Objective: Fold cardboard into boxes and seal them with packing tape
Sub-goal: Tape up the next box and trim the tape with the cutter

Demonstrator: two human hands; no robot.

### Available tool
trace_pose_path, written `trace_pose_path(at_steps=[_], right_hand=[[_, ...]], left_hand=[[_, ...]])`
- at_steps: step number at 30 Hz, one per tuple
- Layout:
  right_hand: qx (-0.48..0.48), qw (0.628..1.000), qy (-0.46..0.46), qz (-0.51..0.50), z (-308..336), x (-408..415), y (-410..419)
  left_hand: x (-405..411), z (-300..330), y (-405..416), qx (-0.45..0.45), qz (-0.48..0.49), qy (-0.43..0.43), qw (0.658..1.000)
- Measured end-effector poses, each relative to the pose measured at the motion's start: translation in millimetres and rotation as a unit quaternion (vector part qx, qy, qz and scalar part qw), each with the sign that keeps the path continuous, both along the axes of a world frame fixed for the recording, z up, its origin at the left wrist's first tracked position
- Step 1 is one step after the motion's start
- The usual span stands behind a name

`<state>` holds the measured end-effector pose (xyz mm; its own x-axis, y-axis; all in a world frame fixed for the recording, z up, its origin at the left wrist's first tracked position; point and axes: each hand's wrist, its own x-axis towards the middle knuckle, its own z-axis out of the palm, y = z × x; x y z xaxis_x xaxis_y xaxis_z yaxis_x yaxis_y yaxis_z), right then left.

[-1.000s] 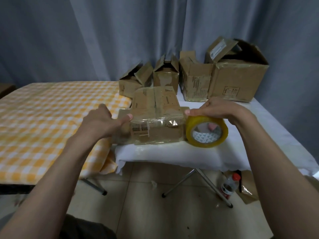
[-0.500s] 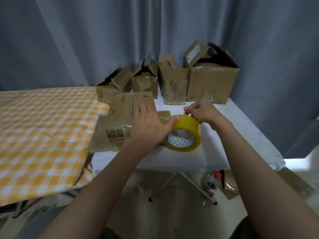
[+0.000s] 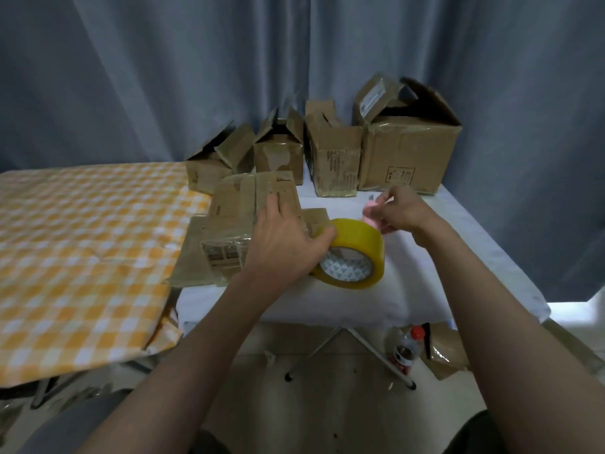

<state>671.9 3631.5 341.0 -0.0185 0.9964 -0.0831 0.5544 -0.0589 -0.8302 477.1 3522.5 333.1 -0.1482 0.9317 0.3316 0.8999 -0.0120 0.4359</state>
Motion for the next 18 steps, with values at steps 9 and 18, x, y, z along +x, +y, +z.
trace_pose_path(at_steps=[9, 18], right_hand=[[0.139, 0.979, 0.055, 0.139, 31.8, -9.4, -34.3], [0.167, 0.957, 0.007, 0.236, 36.6, -15.5, -53.2]], left_hand=[[2.7, -2.1, -0.4, -0.024, 0.019, 0.056, 0.998], [1.8, -6.7, 0.7, -0.034, 0.021, 0.060, 0.997]])
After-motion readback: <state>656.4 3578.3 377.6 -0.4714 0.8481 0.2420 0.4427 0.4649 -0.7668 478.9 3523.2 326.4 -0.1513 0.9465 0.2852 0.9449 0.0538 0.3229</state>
